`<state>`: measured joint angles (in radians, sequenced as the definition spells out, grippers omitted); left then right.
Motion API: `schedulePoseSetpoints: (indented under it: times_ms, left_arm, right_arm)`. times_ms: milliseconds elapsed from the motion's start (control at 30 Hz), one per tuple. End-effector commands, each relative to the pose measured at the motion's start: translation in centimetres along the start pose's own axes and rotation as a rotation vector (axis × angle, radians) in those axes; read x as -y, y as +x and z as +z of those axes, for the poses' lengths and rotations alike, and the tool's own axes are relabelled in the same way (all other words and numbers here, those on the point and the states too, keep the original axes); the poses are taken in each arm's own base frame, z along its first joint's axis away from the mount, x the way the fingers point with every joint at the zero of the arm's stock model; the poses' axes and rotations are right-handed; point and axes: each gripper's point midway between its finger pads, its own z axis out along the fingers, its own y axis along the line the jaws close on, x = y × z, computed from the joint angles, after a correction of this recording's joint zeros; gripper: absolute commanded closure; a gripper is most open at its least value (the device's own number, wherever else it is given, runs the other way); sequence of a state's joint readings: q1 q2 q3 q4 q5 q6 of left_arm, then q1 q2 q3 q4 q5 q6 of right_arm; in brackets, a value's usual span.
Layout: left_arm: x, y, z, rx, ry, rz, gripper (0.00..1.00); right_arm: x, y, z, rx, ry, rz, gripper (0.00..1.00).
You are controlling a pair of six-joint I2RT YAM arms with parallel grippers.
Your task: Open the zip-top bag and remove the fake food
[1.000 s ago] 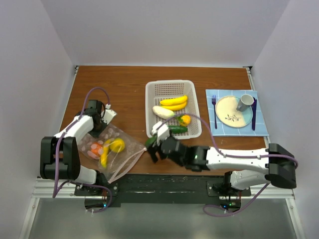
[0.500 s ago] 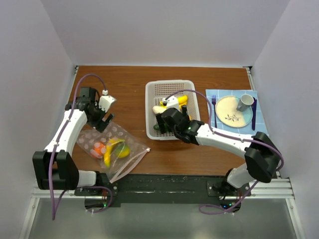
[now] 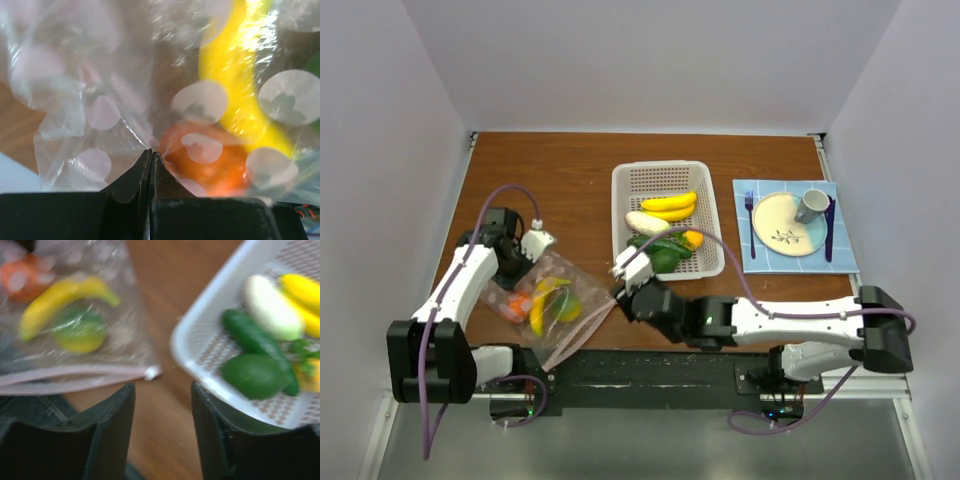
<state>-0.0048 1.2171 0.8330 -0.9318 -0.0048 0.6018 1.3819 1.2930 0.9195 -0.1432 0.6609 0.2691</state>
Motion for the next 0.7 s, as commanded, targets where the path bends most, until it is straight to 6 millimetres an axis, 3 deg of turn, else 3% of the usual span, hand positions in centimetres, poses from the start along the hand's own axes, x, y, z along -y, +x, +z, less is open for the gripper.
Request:
schedulePoseSetpoints:
  times_ms: [0, 133, 200, 367, 567, 667]
  left_arm:
    - [-1.8, 1.7, 1.4, -0.055, -0.096, -0.004, 1.00]
    - [-2.5, 1.1, 1.4, -0.047, -0.122, -0.020, 1.00]
    - [-2.5, 0.8, 1.5, -0.044, -0.114, -0.028, 1.00]
    - [-1.5, 0.3, 2.3, -0.038, -0.051, -0.048, 1.00]
    - [-0.1, 0.7, 3.5, -0.051, 0.008, -0.059, 1.00]
    - [0.9, 0.6, 4.1, -0.053, 0.034, -0.033, 1.00]
  right_arm:
    - [-5.9, 5.0, 0.1, -0.062, -0.099, -0.082, 0.59]
    - [-9.2, 7.2, 1.2, -0.101, -0.145, -0.108, 0.62]
    - [-10.3, 7.3, 1.8, -0.093, -0.170, -0.090, 0.61]
    - [-11.5, 8.6, 3.8, -0.096, -0.154, -0.116, 0.60]
    - [-12.4, 9.0, 6.9, -0.089, -0.145, -0.086, 0.45]
    - [-12.4, 8.3, 8.1, -0.067, -0.148, -0.057, 0.38]
